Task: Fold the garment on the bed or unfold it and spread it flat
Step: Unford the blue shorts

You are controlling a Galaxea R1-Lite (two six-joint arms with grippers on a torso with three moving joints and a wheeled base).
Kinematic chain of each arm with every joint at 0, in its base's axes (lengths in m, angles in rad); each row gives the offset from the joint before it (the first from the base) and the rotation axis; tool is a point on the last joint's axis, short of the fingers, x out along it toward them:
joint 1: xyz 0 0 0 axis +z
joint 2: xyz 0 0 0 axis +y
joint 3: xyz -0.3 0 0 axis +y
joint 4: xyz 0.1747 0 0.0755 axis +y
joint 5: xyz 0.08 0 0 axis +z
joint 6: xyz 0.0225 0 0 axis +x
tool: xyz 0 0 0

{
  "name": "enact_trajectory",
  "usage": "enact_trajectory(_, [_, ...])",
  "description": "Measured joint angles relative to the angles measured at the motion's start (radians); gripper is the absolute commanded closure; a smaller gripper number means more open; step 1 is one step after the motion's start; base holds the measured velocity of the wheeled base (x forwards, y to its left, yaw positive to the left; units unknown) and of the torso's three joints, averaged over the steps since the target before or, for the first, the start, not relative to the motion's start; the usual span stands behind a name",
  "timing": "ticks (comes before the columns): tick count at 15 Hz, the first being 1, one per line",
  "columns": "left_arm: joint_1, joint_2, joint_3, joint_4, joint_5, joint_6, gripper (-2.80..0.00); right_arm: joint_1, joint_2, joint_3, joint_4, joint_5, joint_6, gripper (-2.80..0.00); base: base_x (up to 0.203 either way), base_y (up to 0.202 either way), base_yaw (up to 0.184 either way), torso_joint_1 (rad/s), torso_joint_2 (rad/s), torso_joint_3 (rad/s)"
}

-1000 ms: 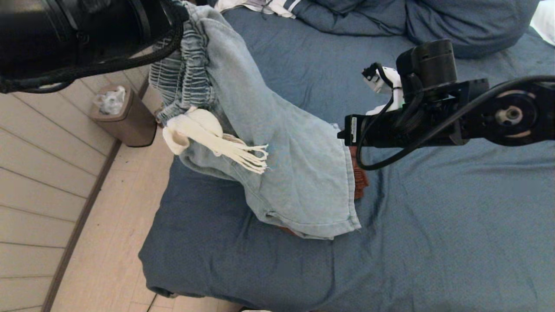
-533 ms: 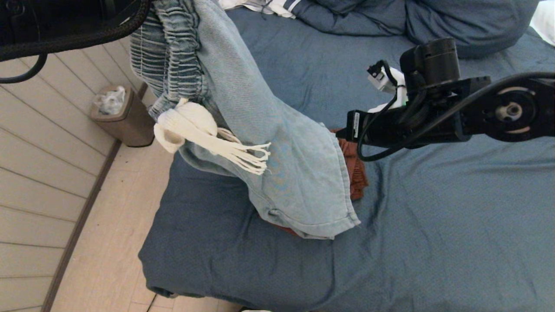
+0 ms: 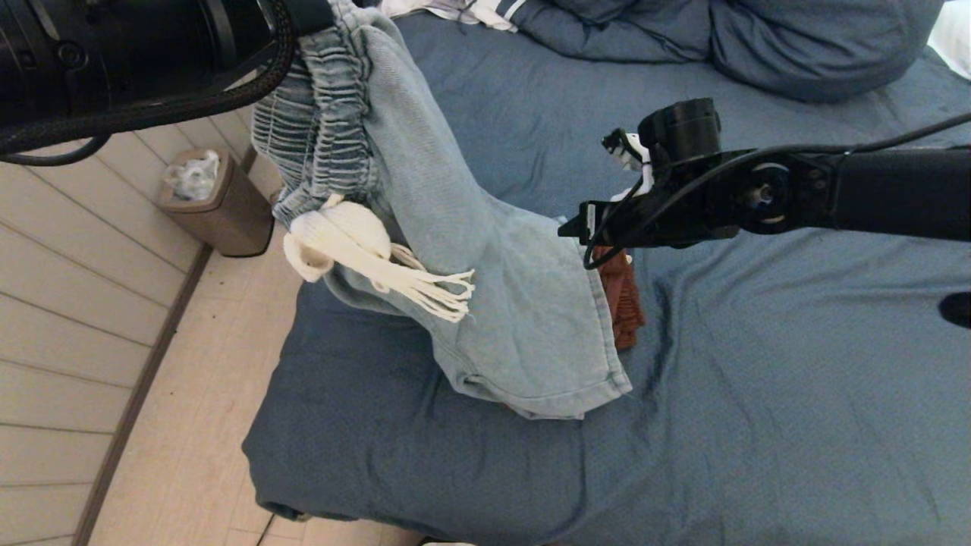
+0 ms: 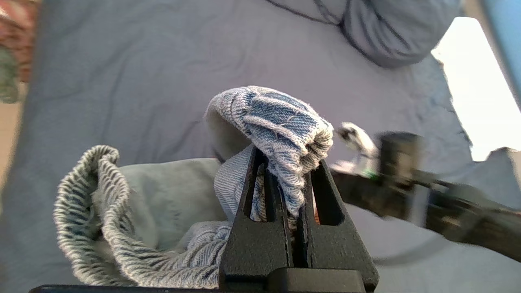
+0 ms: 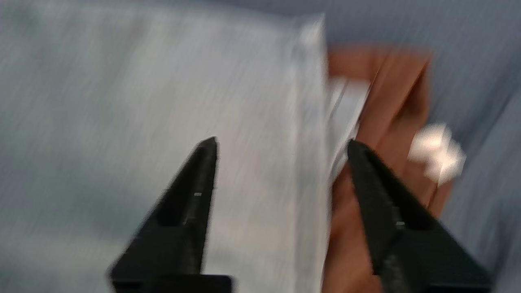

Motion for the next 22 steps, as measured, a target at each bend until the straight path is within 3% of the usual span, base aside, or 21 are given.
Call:
enact_trajectory(3, [-0.001, 0.004, 0.039, -0.046, -0.014, -0.007, 0.0, 0.005, 0.101, -0.104, -0.009, -0.048, -0.006, -2.8, 0.0, 0.0, 0.0, 0.0, 0.0, 0.0])
enact_trajectory(10, [-0.001, -0.009, 0.138, -0.125, -0.013, -0.008, 0.0, 0.053, 0.147, -0.121, -0.026, -0.041, -0.004, -2.8, 0.0, 0.0, 0.0, 0.0, 0.0, 0.0])
enact_trajectory(11, [-0.001, -0.01, 0.14, -0.125, -0.012, -0.009, 0.0, 0.06, 0.147, -0.121, -0.023, -0.042, 0.0, 0.0, 0.0, 0.0, 0.0, 0.0, 0.0, 0.0])
enact_trajectory(22, [-0.002, -0.011, 0.154, -0.126, -0.014, -0.014, 0.0, 0.067, 0.116, -0.118, -0.027, -0.052, 0.005, 0.0, 0.0, 0.0, 0.0, 0.0, 0.0, 0.0])
